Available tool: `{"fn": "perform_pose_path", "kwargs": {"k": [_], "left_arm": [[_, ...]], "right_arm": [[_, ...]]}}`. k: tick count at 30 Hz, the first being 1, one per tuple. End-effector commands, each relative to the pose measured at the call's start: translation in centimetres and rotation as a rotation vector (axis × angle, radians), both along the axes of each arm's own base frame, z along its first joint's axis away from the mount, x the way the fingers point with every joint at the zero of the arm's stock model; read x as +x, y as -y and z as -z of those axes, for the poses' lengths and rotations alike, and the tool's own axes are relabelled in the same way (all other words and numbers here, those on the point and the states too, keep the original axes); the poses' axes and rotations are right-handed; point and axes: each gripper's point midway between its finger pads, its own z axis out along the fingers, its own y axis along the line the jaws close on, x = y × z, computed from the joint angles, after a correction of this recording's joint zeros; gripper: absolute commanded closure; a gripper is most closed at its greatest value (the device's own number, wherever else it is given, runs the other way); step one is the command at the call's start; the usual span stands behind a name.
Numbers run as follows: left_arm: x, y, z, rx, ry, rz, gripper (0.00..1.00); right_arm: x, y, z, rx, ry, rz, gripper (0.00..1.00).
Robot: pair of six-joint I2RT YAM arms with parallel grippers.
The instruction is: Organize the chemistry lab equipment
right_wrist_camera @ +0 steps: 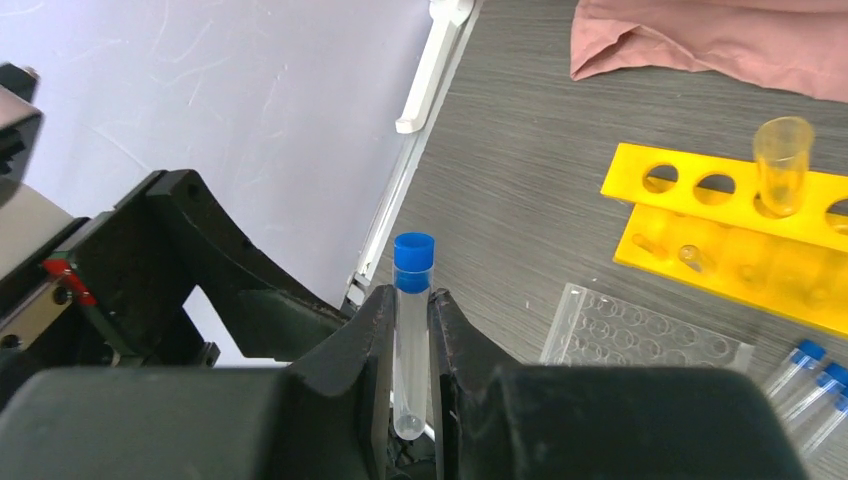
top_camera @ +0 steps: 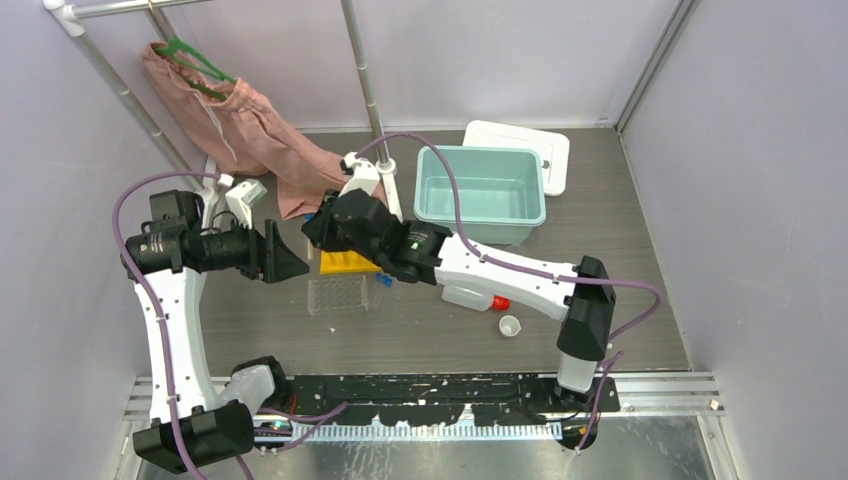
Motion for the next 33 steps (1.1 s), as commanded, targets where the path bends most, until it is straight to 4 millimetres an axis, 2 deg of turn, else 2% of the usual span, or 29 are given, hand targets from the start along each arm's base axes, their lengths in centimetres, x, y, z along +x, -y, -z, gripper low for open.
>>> {"fn": "perform_pose_path", "kwargs": {"k": [1, 10, 14, 15, 16, 20, 22, 26, 33], "left_arm": [[-0.1, 0.6, -1.5, -0.032, 0.049, 0.021, 0.33], [1.1, 0.1, -1.0, -0.035, 0.031, -0.02, 0.51], [1.5, -0.2, -0.7, -0.019, 0.029, -0.033, 0.66], [1.5, -0.3, -0.7, -0.014, 0.029, -0.036, 0.7], [1.5, -0.4, -0.6, -0.01, 0.029, -0.037, 0.75], [1.5, -0.6, -0.3, 0.017, 0.05, -0.034, 0.89], [1.6, -0.7, -0.1, 0.032, 0.068, -0.036, 0.92], [1.1, -0.4, -0.2, 0.04, 0.123, -0.008, 0.96], [1.0, -0.2, -0.6, 0.039, 0.164, -0.002, 0.98]], "right_arm": [[-0.8, -1.6, -3.4, 0.14, 0.043, -0.008, 0.99], [-1.7, -2.7, -4.1, 0.18, 0.062, -0.021, 0.99], [-1.7, -2.9, -3.5, 0.17, 0.059, -0.022, 0.99], [-1.7, -2.9, -3.4, 0.165, 0.057, -0.025, 0.97], [-1.8, -2.9, -3.3, 0.162, 0.051, -0.03, 0.91], [-1.7, -3.1, -3.0, 0.109, -0.002, -0.076, 0.58], [-1.4, -2.9, -2.7, 0.069, -0.044, -0.113, 0.52], [-1.5, -2.7, -2.7, 0.028, -0.102, -0.206, 0.48], [-1.9, -2.4, -2.8, 0.03, -0.143, -0.307, 0.5]]}}
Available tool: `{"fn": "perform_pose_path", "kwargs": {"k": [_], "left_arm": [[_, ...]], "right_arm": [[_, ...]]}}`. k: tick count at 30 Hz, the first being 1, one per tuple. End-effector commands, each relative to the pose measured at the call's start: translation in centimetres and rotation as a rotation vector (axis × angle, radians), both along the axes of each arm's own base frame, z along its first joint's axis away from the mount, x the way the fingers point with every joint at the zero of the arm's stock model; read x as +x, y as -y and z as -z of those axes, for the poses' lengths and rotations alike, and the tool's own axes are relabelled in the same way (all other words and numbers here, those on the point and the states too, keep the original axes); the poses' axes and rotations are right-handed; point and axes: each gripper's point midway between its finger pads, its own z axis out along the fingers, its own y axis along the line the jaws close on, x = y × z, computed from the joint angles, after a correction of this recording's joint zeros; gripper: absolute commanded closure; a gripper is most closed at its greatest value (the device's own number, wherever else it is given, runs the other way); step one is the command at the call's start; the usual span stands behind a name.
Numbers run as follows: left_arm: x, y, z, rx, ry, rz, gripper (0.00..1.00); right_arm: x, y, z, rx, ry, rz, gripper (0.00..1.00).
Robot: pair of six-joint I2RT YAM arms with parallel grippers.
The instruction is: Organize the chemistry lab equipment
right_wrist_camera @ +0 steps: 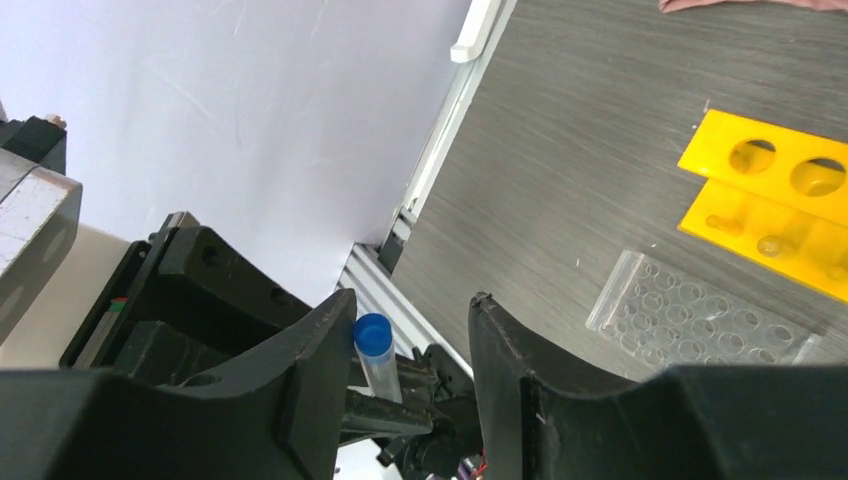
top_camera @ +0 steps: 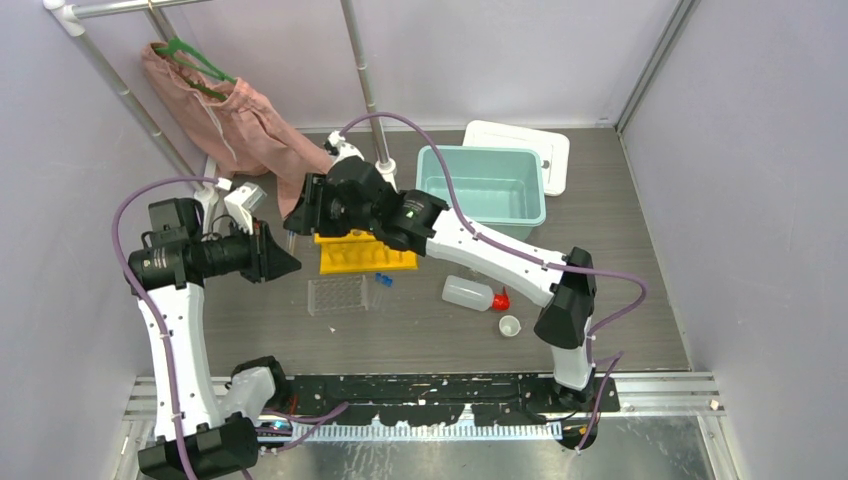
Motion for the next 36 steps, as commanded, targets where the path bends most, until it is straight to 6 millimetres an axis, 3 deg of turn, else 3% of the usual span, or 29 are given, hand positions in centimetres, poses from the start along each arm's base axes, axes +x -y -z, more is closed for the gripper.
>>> {"fn": "perform_pose_path", "kwargs": {"k": [1, 8, 22, 36], "left_arm": [[0.7, 0.0, -0.8, 0.001, 0.068, 0.021, 0.98], [0.8, -0.1, -0.4, -0.009, 0.022, 0.016, 0.99], [0.2, 0.2, 0.2, -0.015, 0.003, 0.044, 1.0], [0.2, 0.3, 0.8, -0.028, -0.02, 0.053, 1.0]], "right_arm": [[-1.9, -0.2, -2.2, 0.046, -0.026, -0.127, 0.51], [-2.7, -0.8, -2.5, 0.058, -0.036, -0.197, 0.53], [-0.5, -1.1, -1.1, 0.013, 0.0, -0.171, 0.69], [1.0, -1.6, 1.4, -0.047, 0.023, -0.142, 0.65]]}}
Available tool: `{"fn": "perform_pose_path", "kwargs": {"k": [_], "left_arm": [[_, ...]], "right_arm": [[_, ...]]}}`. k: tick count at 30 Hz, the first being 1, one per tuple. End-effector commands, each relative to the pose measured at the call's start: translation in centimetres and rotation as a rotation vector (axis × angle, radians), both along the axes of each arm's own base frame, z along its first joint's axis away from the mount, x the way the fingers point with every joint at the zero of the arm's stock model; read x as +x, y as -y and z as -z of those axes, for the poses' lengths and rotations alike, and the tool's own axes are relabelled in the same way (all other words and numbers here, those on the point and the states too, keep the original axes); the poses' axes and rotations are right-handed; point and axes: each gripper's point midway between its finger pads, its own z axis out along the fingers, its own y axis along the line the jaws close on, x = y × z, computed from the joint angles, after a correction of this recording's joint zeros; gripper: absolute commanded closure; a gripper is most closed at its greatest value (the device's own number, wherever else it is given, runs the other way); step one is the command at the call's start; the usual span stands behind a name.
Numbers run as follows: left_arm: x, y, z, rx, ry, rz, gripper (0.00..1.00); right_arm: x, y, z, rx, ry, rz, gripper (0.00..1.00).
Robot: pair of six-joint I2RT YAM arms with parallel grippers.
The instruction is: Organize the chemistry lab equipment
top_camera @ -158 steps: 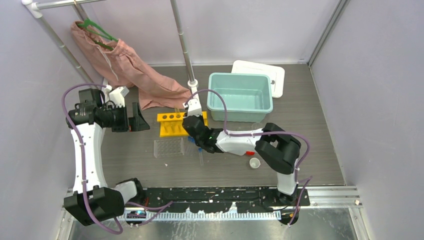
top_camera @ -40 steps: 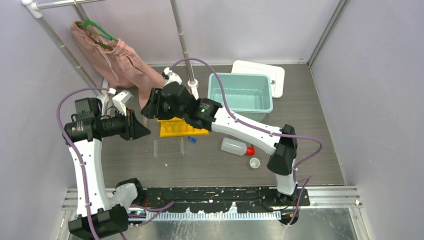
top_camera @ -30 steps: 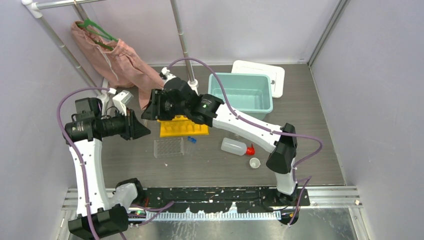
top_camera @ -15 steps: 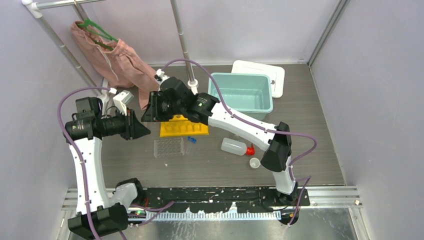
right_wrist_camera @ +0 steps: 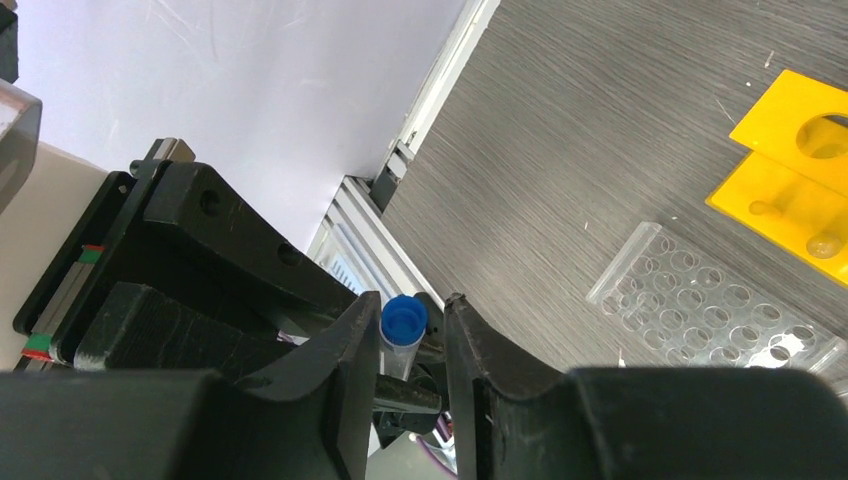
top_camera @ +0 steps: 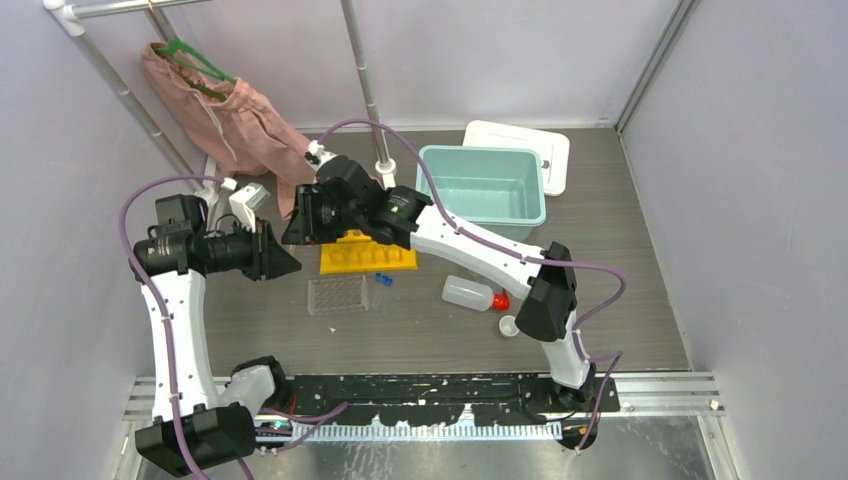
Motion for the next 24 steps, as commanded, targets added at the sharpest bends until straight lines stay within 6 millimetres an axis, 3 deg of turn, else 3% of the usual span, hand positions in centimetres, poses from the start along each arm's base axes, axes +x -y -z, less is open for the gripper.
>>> {"fn": "perform_pose_path", "kwargs": {"k": [1, 6, 8, 10, 11, 13, 14, 20, 24], "left_arm": [[-0.4, 0.6, -0.7, -0.034, 0.031, 0.031, 1.0], [-0.3, 0.6, -0.4, -0.035, 0.022, 0.031, 1.0], [-0.1, 0.4, -0.1, -0.03, 0.011, 0.027, 0.91], [0.1, 0.1, 0.4, -0.017, -0.006, 0.011, 0.57], [0.4, -0.1, 0.7, -0.009, -0.019, -0.004, 0.31], [0.8, -0.7, 1.3, 0.009, -0.043, -0.033, 0.08], [1.0, -0.9, 1.6, 0.016, -0.054, -0.047, 0.02], [2.5, -2.9, 2.9, 0.088, -0.136, -0.142, 0.0], [3.5, -4.7, 3.9, 0.164, -0.185, -0.21, 0.0]], "right_arm": [[2.0, -0.1, -1.1, 0.016, 0.069, 0.039, 0.65], [3.0, 0.2, -0.6, -0.002, 0.089, 0.072, 0.9], [3.4, 0.6, -0.2, -0.021, 0.11, 0.089, 0.97], [3.7, 1.2, 0.0, -0.041, 0.137, 0.111, 0.99], [4.0, 1.7, 0.1, -0.054, 0.152, 0.127, 0.99], [4.7, 2.7, 0.3, -0.082, 0.192, 0.169, 0.99], [4.8, 3.3, 0.2, -0.09, 0.209, 0.182, 0.99], [5.9, 6.3, 2.4, -0.19, 0.303, 0.257, 0.99], [5.5, 6.5, 3.2, -0.224, 0.383, 0.26, 0.99]]}}
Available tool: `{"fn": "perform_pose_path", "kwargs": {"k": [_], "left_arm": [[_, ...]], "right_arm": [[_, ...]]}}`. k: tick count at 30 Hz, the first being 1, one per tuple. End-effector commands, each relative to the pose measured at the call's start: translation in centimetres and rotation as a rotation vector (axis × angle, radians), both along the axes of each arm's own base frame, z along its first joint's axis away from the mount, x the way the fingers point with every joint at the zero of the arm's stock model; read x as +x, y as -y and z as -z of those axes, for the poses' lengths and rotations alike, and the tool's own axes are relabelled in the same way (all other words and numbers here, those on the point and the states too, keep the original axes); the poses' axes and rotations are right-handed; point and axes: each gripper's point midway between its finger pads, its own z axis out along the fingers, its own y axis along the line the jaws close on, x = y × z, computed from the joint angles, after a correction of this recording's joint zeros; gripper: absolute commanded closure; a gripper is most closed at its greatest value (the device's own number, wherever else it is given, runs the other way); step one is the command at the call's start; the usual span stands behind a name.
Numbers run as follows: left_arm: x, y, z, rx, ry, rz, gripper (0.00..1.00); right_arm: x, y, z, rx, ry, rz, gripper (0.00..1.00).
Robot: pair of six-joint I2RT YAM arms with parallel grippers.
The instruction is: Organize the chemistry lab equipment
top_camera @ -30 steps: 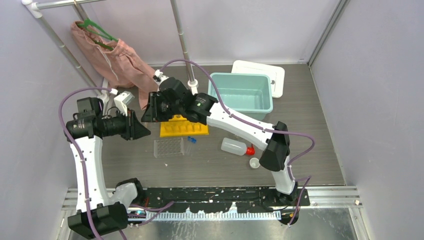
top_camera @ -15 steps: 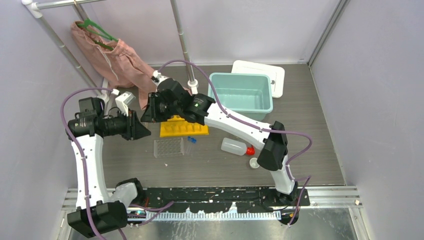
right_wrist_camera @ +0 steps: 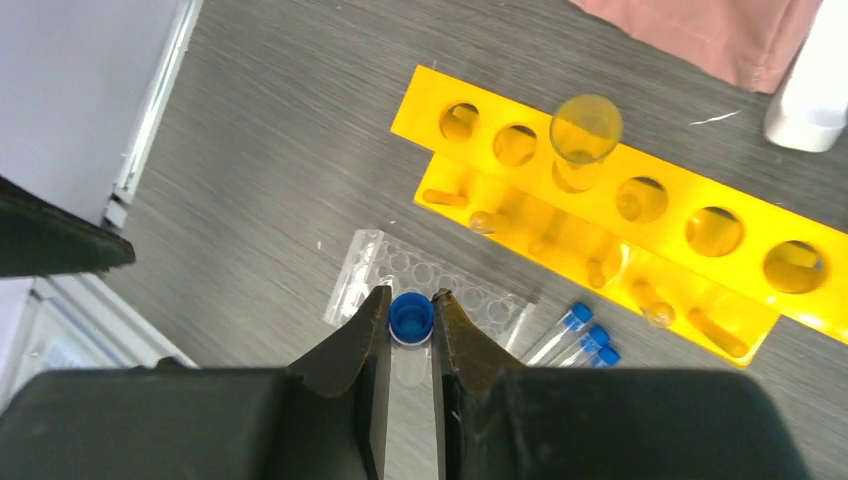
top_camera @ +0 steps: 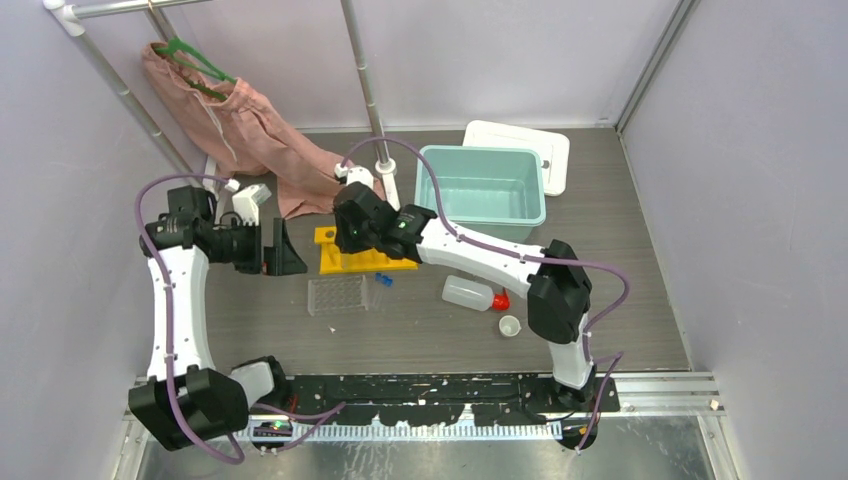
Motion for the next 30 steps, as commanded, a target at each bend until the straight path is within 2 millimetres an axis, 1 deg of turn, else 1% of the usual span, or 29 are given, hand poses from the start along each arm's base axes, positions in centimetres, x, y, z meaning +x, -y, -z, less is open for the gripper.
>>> {"fn": "perform_pose_path", "kwargs": {"k": [1, 3, 6, 10, 11, 15, 19, 24, 30], "left_arm": [[2.0, -2.7, 0.2, 0.12, 0.002, -0.095, 0.0], [2.3, -3.3, 0.6, 0.146, -0.023, -0.119, 0.0], [2.6, -3.8, 1.0, 0.159, -0.057, -0.14, 0.0], [2.7, -4.6, 1.4, 0.187, -0.083, -0.161, 0.0], [2.7, -4.7, 1.4, 0.194, -0.085, -0.166, 0.0], [2.9, -5.4, 1.3, 0.202, -0.094, -0.194, 0.0], [3.1, -5.9, 1.0, 0.204, -0.097, -0.218, 0.0], [2.9, -6.0, 1.3, 0.206, -0.116, -0.228, 0.0], [2.6, -6.2, 1.6, 0.217, -0.133, -0.234, 0.0]], "right_arm": [[0.2, -0.1, -6.1, 0.069, 0.232, 0.009, 0.99], [-0.5, -0.9, -5.8, 0.052, 0.286, -0.015, 0.99], [-1.7, -2.4, -5.1, 0.034, 0.348, -0.052, 0.99], [-3.0, -4.5, -4.2, 0.052, 0.407, -0.107, 0.99], [-3.2, -4.9, -3.6, 0.051, 0.413, -0.116, 0.99], [-3.6, -6.7, -2.5, 0.089, 0.446, -0.147, 0.99], [-3.8, -7.6, 0.0, 0.069, 0.471, -0.175, 0.99], [-3.6, -8.2, 2.9, 0.04, 0.498, -0.184, 0.99], [-3.2, -8.6, 5.4, 0.023, 0.502, -0.185, 0.99]]}}
